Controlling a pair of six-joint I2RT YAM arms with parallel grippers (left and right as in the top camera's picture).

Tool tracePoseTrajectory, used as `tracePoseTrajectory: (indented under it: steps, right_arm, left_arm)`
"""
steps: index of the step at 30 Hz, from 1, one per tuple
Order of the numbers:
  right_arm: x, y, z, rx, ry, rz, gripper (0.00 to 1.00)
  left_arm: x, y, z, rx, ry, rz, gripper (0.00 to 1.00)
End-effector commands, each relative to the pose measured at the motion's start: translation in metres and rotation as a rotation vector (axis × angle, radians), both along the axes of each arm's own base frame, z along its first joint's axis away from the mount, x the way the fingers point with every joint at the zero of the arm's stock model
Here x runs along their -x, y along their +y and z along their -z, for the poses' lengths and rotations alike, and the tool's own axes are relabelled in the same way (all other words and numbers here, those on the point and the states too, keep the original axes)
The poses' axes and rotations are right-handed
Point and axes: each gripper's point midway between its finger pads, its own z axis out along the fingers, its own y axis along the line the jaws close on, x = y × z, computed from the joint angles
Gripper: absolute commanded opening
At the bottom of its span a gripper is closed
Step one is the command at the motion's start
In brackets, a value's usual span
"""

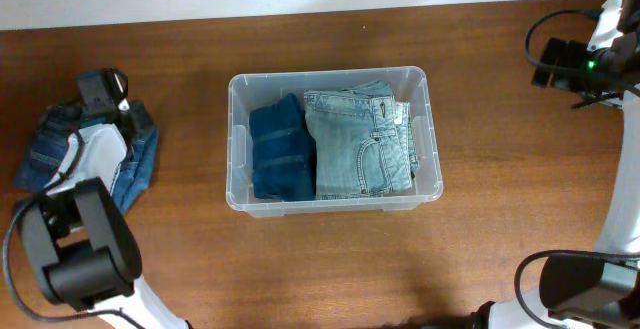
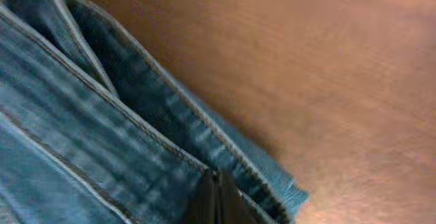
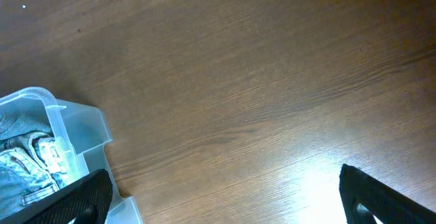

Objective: Pack container

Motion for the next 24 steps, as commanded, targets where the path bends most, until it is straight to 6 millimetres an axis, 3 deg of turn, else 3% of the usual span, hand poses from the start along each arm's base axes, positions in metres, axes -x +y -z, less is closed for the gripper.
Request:
tracePoseTrajectory:
  steps: [1,15,24]
  right_arm:
    - [-0.001,-0.002,-0.001,0.001,-0.002,0.009,0.98]
    - [-0.001,-0.002,-0.001,0.001,-0.002,0.009,0.98]
    - [-0.001,-0.002,-0.001,0.001,-0.002,0.009,0.98]
  left_arm:
    - [0.011,-0.005,0.029,0.036,0.085,-0.003,0.0]
    - [0.07,-0.02,0.054,0.14,0.319,-0.1,0.0]
    - [0.077,-0.039,0.057,0.24,0.349,-0.063,0.0]
